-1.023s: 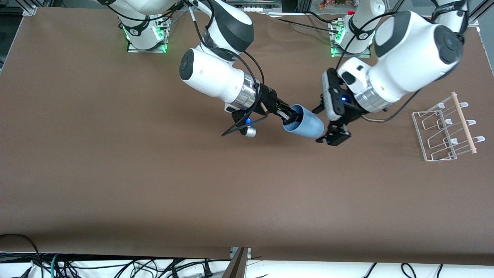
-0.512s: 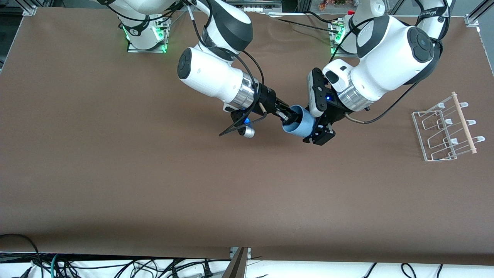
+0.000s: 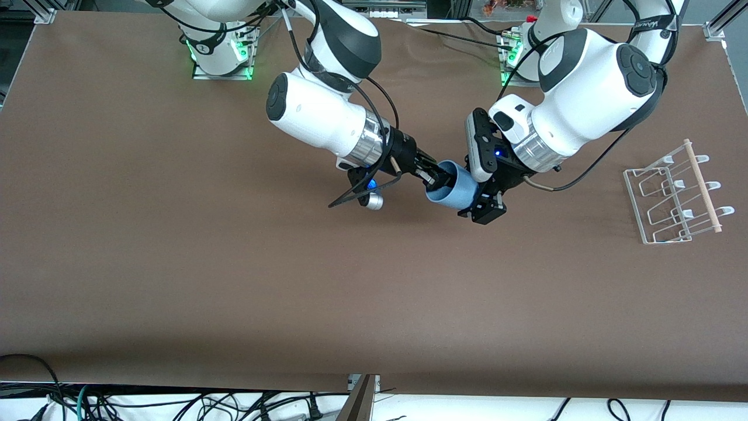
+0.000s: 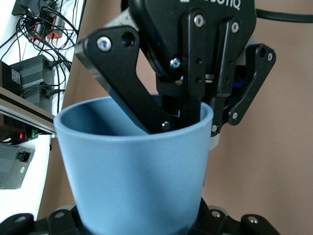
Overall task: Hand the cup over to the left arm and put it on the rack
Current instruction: 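Close the left gripper on the cup rim beside the right gripper, then carry the cup to the rack with the left gripper while the right gripper retracts, then hang the cup upside down on a rack prong with the left gripper, then open the left gripper and raise it away from the rack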
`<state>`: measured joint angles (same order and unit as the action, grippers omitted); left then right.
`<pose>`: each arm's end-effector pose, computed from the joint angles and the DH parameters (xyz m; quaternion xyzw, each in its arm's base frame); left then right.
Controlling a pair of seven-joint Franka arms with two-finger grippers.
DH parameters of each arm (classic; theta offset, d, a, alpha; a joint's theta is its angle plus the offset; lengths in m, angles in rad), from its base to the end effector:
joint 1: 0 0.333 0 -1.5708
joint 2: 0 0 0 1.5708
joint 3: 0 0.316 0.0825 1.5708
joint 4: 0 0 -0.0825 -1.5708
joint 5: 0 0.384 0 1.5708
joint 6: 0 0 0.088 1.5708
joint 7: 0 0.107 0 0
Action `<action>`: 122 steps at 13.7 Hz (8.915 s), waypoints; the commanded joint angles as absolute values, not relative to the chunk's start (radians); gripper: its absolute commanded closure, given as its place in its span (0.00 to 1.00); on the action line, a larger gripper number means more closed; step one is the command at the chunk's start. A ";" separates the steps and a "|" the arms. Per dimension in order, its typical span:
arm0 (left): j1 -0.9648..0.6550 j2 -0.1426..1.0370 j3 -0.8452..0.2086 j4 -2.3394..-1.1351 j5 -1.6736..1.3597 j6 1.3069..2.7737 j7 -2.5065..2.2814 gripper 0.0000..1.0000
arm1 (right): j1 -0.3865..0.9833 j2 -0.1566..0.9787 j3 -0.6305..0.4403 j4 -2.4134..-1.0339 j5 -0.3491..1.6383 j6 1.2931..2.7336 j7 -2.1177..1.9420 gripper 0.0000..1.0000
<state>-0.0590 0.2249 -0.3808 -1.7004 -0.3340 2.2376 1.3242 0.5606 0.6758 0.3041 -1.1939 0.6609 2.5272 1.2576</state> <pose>0.5963 -0.2693 0.5039 0.6839 -0.6877 0.2223 0.0996 0.5702 0.5399 0.4749 -0.7914 0.4062 0.1449 0.4332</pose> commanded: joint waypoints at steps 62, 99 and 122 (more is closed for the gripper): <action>0.258 0.215 -0.207 -2.485 1.651 1.677 0.670 1.00 | 0.160 -0.011 -0.061 -1.628 0.021 1.482 0.008 0.01; 0.198 0.169 -0.221 -1.468 0.133 1.473 0.228 0.00 | 0.152 0.011 -0.058 -1.621 -0.041 1.531 0.015 0.01; 0.081 0.121 -0.084 -1.385 -0.063 1.410 -0.155 0.00 | 0.146 0.015 -0.057 -1.612 -0.040 1.543 -0.002 0.01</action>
